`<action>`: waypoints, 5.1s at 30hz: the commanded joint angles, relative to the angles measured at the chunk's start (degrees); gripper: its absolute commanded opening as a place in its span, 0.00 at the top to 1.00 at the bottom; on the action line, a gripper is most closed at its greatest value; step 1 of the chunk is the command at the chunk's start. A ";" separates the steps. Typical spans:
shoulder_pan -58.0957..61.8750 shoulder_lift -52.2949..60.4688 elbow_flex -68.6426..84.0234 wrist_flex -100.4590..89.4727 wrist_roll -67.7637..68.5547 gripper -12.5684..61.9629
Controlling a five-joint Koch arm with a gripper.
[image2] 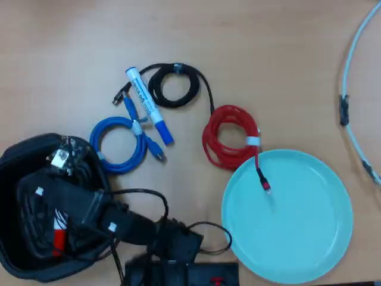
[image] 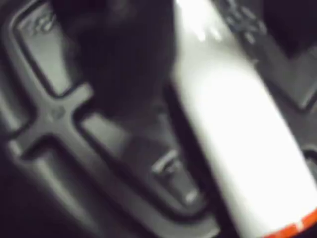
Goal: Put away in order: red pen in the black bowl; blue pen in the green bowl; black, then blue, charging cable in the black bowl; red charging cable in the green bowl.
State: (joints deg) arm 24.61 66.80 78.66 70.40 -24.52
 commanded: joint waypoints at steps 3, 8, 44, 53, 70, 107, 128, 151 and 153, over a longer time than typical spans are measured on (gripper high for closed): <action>-0.09 5.89 -2.90 5.71 -1.58 0.45; 0.18 13.45 -2.90 9.84 -1.93 0.45; 54.49 8.79 -5.80 4.48 -6.59 0.45; 57.48 -0.97 -16.87 5.71 17.49 0.45; 57.13 -3.25 -17.05 4.75 68.20 0.45; 52.91 -9.58 -16.17 -2.55 88.15 0.71; 53.61 10.63 -16.70 9.76 80.51 0.91; 84.99 28.83 -1.32 17.14 37.18 0.91; 89.38 28.92 -1.14 17.05 35.68 0.91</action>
State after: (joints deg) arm 111.01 92.20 78.75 88.33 13.18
